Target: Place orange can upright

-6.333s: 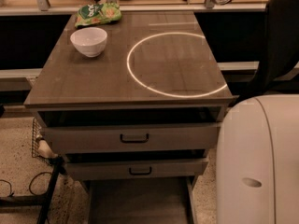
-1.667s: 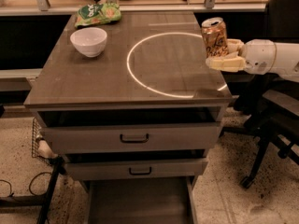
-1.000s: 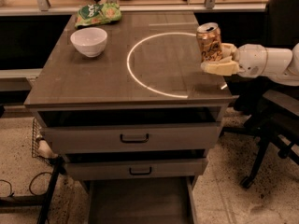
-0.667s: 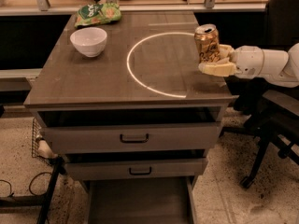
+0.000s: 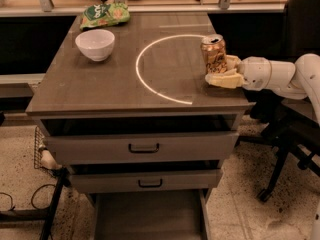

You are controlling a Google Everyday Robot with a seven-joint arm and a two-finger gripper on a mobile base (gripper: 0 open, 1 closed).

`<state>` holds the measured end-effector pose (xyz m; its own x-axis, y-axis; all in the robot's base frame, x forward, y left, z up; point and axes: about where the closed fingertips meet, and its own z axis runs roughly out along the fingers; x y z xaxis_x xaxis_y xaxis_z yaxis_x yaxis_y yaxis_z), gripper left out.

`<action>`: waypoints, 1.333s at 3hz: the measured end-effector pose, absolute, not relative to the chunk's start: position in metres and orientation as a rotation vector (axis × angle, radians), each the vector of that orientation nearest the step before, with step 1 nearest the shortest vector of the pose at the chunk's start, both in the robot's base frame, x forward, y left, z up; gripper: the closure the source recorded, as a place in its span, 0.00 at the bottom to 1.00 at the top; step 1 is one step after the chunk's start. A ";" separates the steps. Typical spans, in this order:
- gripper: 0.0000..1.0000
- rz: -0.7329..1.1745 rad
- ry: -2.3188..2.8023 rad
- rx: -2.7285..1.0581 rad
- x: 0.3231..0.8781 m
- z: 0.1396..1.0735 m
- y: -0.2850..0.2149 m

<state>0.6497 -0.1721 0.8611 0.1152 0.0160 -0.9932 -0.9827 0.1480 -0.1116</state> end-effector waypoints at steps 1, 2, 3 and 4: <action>1.00 1.029 1.186 -1.140 0.652 0.855 -0.170; 1.00 1.015 1.213 -1.151 0.655 0.848 -0.168; 0.83 1.019 1.209 -1.154 0.656 0.848 -0.164; 0.52 1.021 1.208 -1.155 0.656 0.848 -0.163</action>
Offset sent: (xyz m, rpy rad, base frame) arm 0.0079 -0.0006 -0.0235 -0.0693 0.0237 -0.0297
